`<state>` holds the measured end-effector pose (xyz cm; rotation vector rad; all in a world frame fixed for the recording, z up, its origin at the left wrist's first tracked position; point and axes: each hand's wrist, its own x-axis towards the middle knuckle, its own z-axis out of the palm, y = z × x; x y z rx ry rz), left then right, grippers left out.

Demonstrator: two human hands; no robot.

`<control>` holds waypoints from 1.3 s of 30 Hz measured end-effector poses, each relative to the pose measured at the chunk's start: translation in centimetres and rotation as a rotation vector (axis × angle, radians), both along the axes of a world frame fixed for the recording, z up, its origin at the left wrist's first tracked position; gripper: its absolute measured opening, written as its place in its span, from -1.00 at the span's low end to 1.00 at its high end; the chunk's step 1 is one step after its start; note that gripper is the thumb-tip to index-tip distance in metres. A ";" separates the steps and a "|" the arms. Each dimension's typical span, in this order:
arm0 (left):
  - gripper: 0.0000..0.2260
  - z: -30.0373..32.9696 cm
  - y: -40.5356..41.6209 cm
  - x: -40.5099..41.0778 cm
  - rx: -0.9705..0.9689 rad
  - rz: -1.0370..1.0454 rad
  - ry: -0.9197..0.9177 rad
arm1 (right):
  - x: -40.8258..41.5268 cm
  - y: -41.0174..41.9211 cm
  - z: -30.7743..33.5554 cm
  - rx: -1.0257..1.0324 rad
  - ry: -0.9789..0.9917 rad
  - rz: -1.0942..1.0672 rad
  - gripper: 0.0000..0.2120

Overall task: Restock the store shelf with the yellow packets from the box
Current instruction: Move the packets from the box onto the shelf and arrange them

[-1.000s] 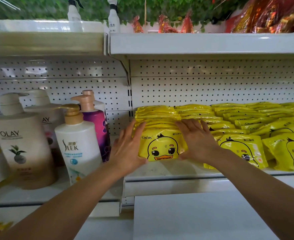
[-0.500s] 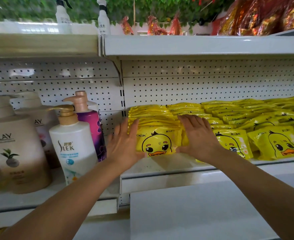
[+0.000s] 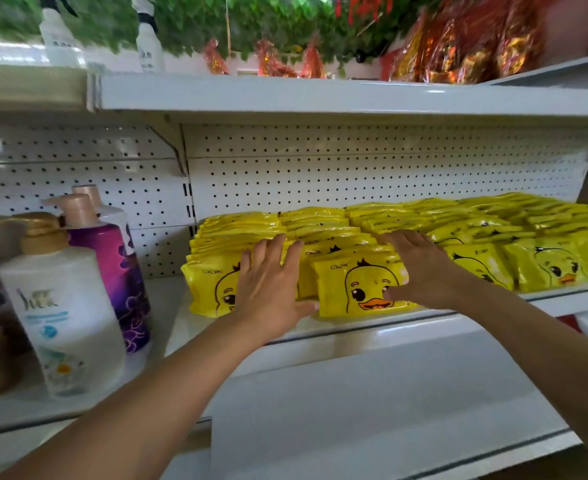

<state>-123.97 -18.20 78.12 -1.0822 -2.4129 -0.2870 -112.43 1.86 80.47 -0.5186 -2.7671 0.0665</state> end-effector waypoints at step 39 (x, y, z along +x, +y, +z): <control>0.06 0.3 9.7 1.6 -0.213 0.298 0.070 | -6.3 8.2 1.5 0.087 -0.349 0.397 0.22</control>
